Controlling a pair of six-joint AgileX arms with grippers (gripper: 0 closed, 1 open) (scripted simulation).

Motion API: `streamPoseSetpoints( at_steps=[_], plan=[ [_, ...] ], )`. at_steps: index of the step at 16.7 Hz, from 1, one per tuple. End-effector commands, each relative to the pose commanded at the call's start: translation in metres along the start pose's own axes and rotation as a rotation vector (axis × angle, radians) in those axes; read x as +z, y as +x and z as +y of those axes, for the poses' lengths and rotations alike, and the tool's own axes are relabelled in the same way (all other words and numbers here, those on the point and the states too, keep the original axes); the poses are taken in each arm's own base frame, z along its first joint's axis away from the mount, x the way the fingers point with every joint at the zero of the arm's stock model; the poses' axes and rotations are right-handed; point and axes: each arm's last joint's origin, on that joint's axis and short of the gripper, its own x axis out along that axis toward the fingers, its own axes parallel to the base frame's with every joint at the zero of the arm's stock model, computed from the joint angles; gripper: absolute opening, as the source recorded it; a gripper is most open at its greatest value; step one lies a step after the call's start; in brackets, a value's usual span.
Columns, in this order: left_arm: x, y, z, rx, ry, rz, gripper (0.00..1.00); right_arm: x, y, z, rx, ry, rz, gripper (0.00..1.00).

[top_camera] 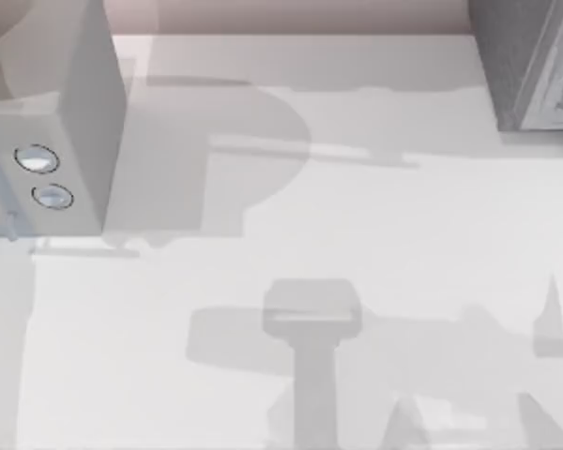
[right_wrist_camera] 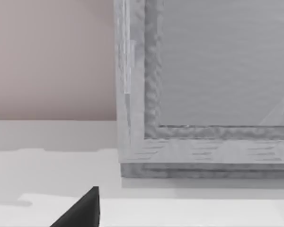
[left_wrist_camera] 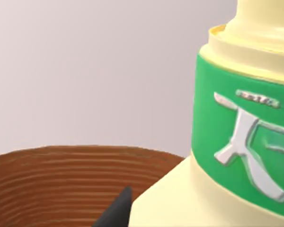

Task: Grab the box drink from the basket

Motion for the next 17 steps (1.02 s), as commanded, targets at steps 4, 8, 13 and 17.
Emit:
streamPoseSetpoints(
  at_steps=[4, 8, 13, 17],
  plan=[
    [-0.078, -0.061, -0.02, 0.003, -0.001, 0.009, 0.0, 0.0, 0.0, 0.0, 0.0, 0.0, 0.0, 1.0],
    [-0.159, -0.092, -0.028, 0.006, 0.0, 0.009, 0.0, 0.0, 0.0, 0.0, 0.0, 0.0, 0.0, 1.0],
    [-0.221, -0.1, -0.032, 0.008, 0.004, -0.002, 0.0, 0.0, 0.0, 0.0, 0.0, 0.0, 0.0, 1.0],
    [-0.228, -0.1, -0.033, 0.008, 0.005, -0.004, 0.0, 0.0, 0.0, 0.0, 0.0, 0.0, 0.0, 1.0]
  ],
)
